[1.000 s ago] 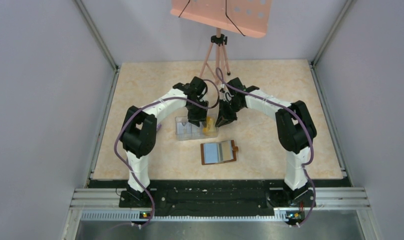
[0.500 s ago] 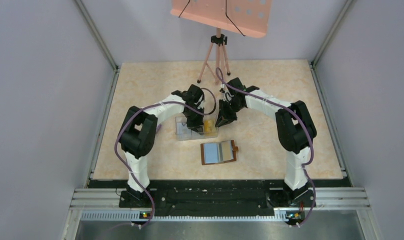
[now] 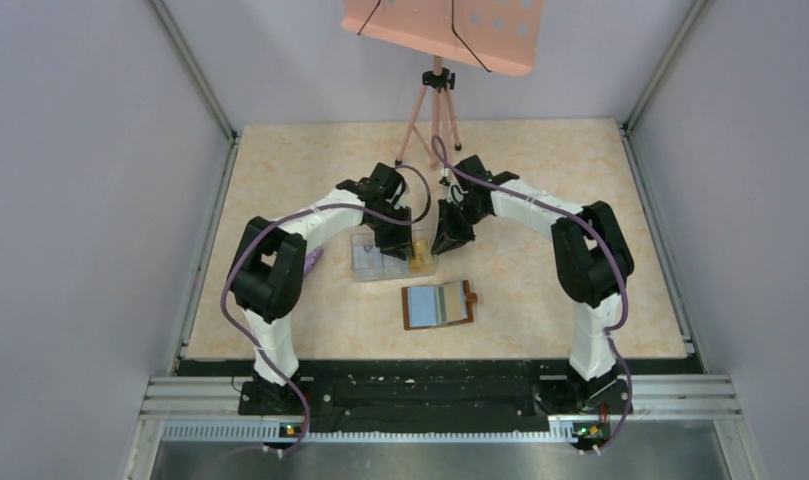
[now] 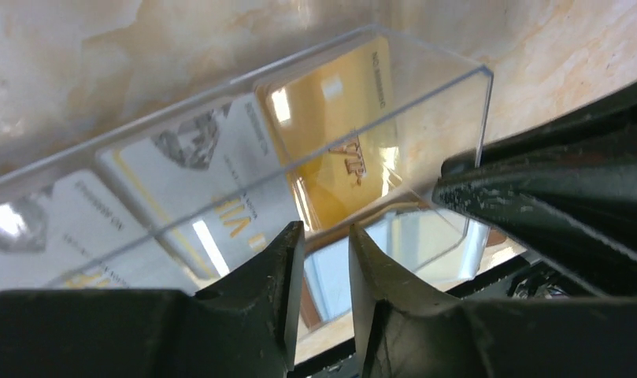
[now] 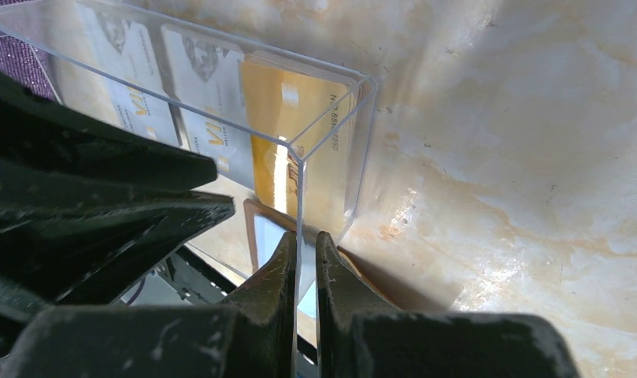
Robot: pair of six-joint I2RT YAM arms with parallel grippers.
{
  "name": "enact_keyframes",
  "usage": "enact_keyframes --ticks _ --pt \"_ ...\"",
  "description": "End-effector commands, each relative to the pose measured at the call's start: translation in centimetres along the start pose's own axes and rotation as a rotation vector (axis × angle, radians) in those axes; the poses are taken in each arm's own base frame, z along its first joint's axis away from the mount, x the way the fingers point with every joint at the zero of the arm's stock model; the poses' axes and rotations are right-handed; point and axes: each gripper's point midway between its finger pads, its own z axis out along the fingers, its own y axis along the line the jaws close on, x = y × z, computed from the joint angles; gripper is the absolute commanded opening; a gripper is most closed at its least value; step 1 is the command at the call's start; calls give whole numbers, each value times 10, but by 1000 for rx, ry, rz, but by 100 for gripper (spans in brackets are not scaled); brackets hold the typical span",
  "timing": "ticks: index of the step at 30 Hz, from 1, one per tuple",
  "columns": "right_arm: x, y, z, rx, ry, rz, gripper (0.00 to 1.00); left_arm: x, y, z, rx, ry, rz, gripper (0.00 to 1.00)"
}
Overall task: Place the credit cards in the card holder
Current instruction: Pick up the credit card from the storage box.
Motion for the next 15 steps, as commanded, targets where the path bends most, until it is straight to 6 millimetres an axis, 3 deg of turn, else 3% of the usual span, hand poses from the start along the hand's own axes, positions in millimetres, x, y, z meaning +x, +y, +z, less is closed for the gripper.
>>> enact_keyframes --ticks 1,6,15 --pt "5 15 -4 -45 8 -37 0 -17 -16 12 78 -13 -3 29" --pt "5 15 -4 -44 8 -35 0 -22 -12 22 57 -2 -10 23" --pt "6 15 -4 -45 11 -34 0 -23 3 24 -40 -10 -16 29"
